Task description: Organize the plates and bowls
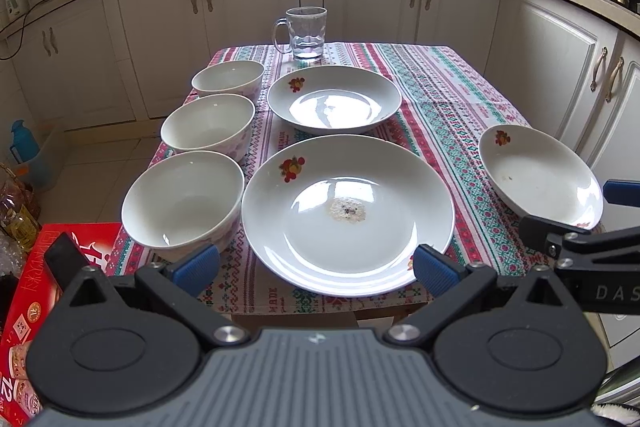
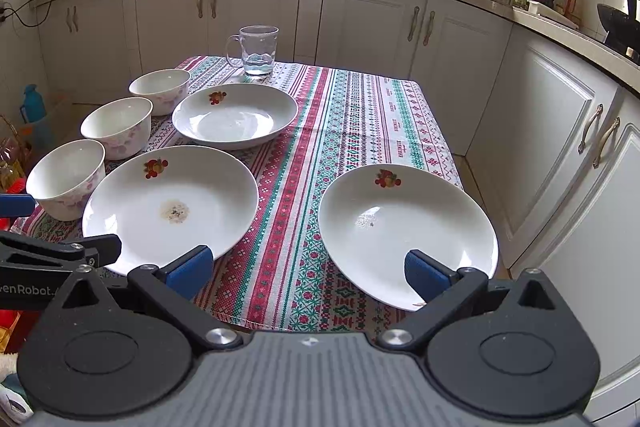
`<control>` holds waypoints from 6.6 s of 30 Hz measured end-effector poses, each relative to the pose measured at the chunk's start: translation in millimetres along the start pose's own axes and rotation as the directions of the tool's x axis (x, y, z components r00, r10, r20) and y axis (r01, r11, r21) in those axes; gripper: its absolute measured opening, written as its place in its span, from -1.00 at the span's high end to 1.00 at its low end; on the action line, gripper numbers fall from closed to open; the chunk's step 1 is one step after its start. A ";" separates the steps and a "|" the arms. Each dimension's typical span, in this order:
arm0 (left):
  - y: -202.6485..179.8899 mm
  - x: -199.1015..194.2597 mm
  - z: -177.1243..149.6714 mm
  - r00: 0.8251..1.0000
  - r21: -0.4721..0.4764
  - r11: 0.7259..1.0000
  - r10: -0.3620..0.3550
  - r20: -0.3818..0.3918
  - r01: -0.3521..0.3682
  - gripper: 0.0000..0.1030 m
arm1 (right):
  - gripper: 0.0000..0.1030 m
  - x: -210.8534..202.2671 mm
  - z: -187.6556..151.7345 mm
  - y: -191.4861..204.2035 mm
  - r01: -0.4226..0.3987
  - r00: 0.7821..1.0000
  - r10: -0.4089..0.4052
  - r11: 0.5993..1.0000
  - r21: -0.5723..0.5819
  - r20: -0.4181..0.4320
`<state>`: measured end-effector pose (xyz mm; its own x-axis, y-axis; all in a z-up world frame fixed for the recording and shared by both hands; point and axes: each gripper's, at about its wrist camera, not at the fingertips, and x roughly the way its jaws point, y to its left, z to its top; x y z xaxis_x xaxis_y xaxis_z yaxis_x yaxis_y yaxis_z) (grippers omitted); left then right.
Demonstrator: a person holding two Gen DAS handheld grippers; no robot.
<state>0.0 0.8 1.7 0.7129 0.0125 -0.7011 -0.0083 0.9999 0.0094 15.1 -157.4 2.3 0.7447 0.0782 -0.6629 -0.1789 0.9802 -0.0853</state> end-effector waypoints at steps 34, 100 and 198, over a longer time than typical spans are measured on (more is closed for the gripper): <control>3.9 -0.7 2.9 1.000 0.001 1.000 0.001 0.004 -0.001 -0.98 | -1.00 -2.1 2.7 1.1 0.008 1.000 -0.007 1.000 -0.019 0.014; -102.1 114.2 109.6 0.922 0.291 0.875 -0.370 -0.110 0.386 -0.98 | -1.00 93.5 -52.0 -130.1 -0.167 0.984 0.162 0.984 -0.057 -0.078; -169.4 273.1 199.2 0.793 0.296 0.742 -0.510 -0.332 0.601 -0.46 | -1.00 173.4 19.1 -156.1 -0.296 0.955 0.291 0.925 -0.238 -0.056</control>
<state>335.7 -165.3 -49.3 0.3373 -0.5002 -0.7975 0.6302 0.7493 -0.2034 184.4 -293.4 -85.2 0.6235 0.3498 -0.6992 -0.5385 0.8405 -0.0597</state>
